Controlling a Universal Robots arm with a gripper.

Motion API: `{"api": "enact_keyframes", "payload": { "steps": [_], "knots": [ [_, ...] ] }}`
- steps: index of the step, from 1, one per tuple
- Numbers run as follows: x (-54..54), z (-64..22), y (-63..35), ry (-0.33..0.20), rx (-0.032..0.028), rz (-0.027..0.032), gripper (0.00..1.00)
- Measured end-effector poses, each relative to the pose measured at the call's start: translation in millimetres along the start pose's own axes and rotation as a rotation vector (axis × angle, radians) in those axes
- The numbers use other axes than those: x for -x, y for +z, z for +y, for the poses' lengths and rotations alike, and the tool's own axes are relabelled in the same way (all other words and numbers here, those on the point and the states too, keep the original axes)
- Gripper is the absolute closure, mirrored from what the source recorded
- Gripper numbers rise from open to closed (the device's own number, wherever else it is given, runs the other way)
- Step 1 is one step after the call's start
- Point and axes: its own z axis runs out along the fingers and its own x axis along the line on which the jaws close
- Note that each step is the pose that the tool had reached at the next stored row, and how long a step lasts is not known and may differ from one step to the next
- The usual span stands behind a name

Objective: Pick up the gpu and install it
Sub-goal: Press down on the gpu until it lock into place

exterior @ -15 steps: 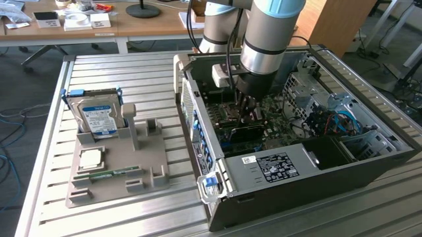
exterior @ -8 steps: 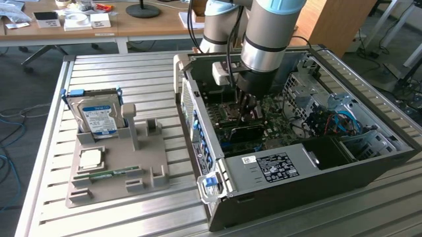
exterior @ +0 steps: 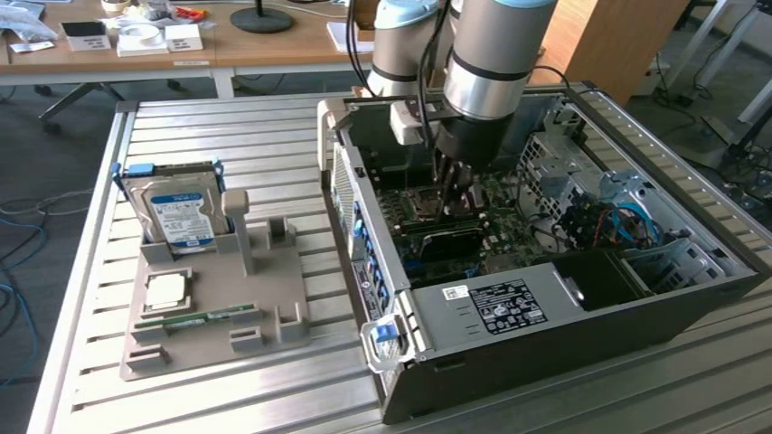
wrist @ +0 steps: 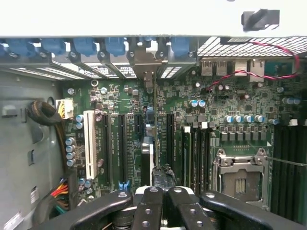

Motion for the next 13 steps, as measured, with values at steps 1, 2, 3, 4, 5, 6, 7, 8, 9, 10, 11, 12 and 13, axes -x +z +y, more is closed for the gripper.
{"api": "enact_keyframes", "payload": {
  "steps": [1,2,3,4,5,6,7,8,9,10,11,12,13],
  "knots": [
    [0.0,-0.1,-2.2,0.0,0.0,0.0001,0.89],
    [0.1,-0.2,-4.4,0.0,0.0,0.0,0.89],
    [0.1,-0.3,-7.1,0.0,0.0,0.0001,0.89],
    [0.2,-0.4,-9.5,0.0,0.0,0.0001,0.89],
    [0.2,-0.5,-11.8,0.0,0.0,0.0,0.89],
    [0.3,-0.6,-14.3,0.0,0.0,0.0001,0.89],
    [0.3,-0.7,-16.7,0.0,0.0,0.0001,0.89],
    [0.4,-0.9,-19.0,0.0,0.0,0.0001,0.89],
    [0.4,-1.0,-21.2,0.0,0.0,0.0001,0.89],
    [0.5,-1.1,-23.1,0.0,0.0001,0.0001,0.89],
    [0.5,-1.2,-24.2,0.0,0.0,0.0002,0.89],
    [0.5,-1.2,-24.3,0.0,0.0,-0.0001,0.89],
    [0.5,-1.2,-24.3,0.0,-0.0001,-0.0001,0.89]
  ]
}}
